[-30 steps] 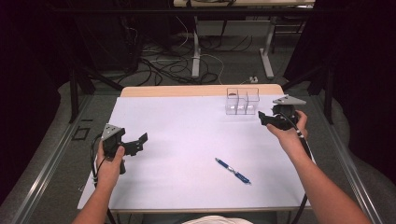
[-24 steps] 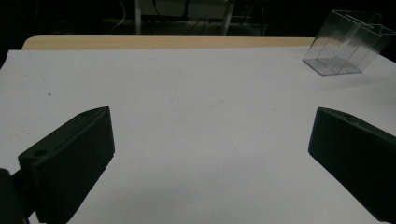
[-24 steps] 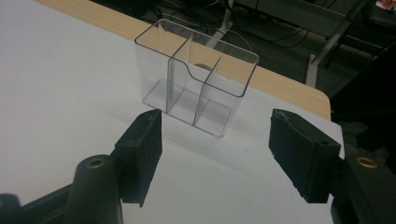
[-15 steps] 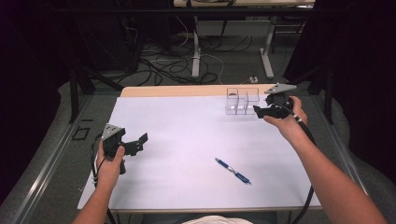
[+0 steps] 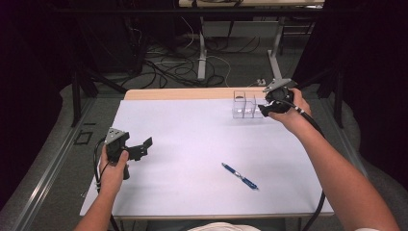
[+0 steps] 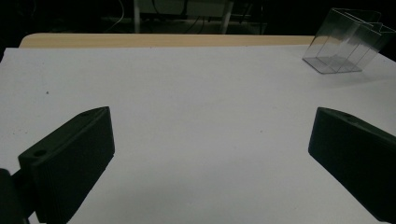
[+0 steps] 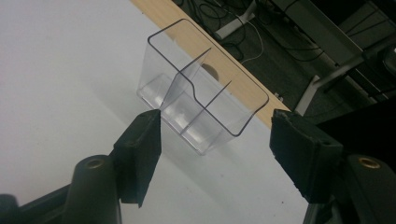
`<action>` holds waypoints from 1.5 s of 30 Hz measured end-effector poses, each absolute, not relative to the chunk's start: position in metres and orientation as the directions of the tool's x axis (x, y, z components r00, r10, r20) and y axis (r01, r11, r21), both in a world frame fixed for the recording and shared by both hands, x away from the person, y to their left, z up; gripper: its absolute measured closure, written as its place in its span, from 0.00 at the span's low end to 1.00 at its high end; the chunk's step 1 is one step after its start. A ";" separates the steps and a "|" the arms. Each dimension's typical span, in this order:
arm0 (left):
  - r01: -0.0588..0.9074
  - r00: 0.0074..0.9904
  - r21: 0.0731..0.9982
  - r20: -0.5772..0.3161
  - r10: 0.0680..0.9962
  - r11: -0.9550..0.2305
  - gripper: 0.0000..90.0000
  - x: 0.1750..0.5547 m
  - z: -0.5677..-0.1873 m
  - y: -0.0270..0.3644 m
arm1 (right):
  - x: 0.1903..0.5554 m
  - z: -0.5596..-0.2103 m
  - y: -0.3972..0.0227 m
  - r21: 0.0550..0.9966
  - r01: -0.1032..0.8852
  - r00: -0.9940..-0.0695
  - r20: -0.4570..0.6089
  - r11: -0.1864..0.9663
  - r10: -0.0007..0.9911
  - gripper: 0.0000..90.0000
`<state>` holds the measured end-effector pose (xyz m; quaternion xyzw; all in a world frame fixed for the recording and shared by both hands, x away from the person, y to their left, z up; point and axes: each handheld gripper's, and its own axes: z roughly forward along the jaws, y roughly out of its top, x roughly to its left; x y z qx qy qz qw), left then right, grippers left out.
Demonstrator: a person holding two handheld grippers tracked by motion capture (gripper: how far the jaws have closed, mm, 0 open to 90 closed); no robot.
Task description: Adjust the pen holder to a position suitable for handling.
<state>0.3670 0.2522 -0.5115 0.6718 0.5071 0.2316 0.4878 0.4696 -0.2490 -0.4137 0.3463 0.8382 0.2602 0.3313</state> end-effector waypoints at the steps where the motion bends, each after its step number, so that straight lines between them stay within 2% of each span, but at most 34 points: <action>1: 0.456 0.379 0.890 -0.184 0.907 -0.010 0.00 0.367 -0.511 0.252 | 0.471 -0.413 -0.248 0.656 0.405 -0.549 -0.382 0.637 0.743 0.38; 10: 0.458 0.383 0.889 -0.184 0.905 -0.012 0.00 0.367 -0.512 0.252 | 0.484 -0.412 -0.239 0.534 0.305 -0.649 -0.489 0.788 0.583 0.41; 14: 0.455 0.383 0.890 -0.185 0.905 -0.011 0.00 0.368 -0.512 0.251 | 0.489 -0.410 -0.235 0.452 0.248 -0.692 -0.536 0.857 0.483 0.42; 16: 0.462 0.387 0.887 -0.185 0.903 -0.017 0.00 0.368 -0.513 0.251 | 0.491 -0.409 -0.232 0.407 0.202 -0.695 -0.581 0.891 0.423 0.43; 18: 0.463 0.388 0.886 -0.185 0.903 -0.018 0.00 0.368 -0.513 0.251 | 0.491 -0.409 -0.231 0.400 0.205 -0.691 -0.586 0.893 0.422 0.43; 19: 0.463 0.390 0.886 -0.183 0.903 -0.020 0.00 0.368 -0.513 0.250 | 0.494 -0.407 -0.230 0.367 0.164 -0.700 -0.611 0.916 0.370 0.45; 22: 0.463 0.390 0.886 -0.184 0.902 -0.020 0.00 0.368 -0.513 0.250 | 0.494 -0.407 -0.228 0.363 0.152 -0.696 -0.621 0.919 0.360 0.47; 24: 0.464 0.389 0.886 -0.185 0.902 -0.018 0.00 0.368 -0.513 0.251 | 0.499 -0.405 -0.227 0.328 0.106 -0.705 -0.641 0.939 0.303 0.50; 26: 0.464 0.389 0.886 -0.185 0.902 -0.018 0.00 0.368 -0.513 0.251 | 0.499 -0.406 -0.227 0.331 0.112 -0.703 -0.640 0.937 0.311 0.50; 27: 0.464 0.390 0.886 -0.185 0.902 -0.019 0.00 0.368 -0.513 0.250 | 0.501 -0.405 -0.227 0.297 0.084 -0.714 -0.648 0.951 0.265 0.53; 39: 0.469 0.392 0.883 -0.188 0.901 -0.020 0.00 0.368 -0.514 0.250 | 0.513 -0.417 -0.230 0.246 0.025 -0.748 -0.638 0.969 0.181 0.59; 40: 0.470 0.391 0.882 -0.188 0.901 -0.019 0.00 0.368 -0.514 0.250 | 0.513 -0.419 -0.229 0.248 0.039 -0.751 -0.632 0.968 0.192 0.59; 42: 0.470 0.391 0.883 -0.189 0.901 -0.019 0.00 0.368 -0.514 0.250 | 0.518 -0.424 -0.229 0.268 -0.006 -0.745 -0.644 0.963 0.175 0.61; 44: 0.469 0.390 0.883 -0.189 0.901 -0.018 0.00 0.368 -0.514 0.250 | 0.517 -0.426 -0.229 0.267 0.011 -0.751 -0.634 0.964 0.184 0.62; 45: 0.470 0.391 0.882 -0.184 0.902 -0.024 0.00 0.368 -0.514 0.250 | 0.520 -0.426 -0.226 0.223 0.015 -0.772 -0.617 0.975 0.153 0.63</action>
